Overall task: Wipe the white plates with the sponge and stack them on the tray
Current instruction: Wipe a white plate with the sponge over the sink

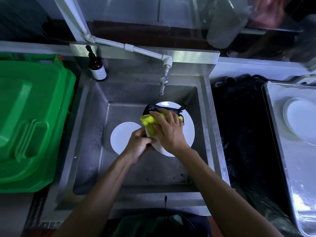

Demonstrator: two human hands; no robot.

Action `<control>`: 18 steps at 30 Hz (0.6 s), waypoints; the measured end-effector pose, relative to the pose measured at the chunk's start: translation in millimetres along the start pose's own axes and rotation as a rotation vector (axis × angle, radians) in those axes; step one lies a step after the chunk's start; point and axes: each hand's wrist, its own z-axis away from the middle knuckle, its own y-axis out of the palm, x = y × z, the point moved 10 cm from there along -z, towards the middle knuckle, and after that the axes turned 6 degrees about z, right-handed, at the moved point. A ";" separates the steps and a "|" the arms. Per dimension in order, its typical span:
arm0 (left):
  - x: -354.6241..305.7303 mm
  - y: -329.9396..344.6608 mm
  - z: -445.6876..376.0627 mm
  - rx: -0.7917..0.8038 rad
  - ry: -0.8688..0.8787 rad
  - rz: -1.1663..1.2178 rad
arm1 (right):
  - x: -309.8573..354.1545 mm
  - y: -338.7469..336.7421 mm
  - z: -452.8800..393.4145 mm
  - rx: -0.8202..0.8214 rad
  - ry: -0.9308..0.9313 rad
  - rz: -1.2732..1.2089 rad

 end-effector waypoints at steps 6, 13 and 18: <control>6.7 -5.5 7.4 0.013 0.000 0.004 | 3.9 5.3 13.9 -0.002 -0.011 0.007; 14.3 -10.5 10.4 -0.004 -0.059 0.003 | -6.3 -2.5 -3.7 -0.037 0.032 0.066; 12.8 -14.4 9.4 -0.045 -0.054 0.026 | -13.3 -13.0 -14.0 -0.077 0.060 0.154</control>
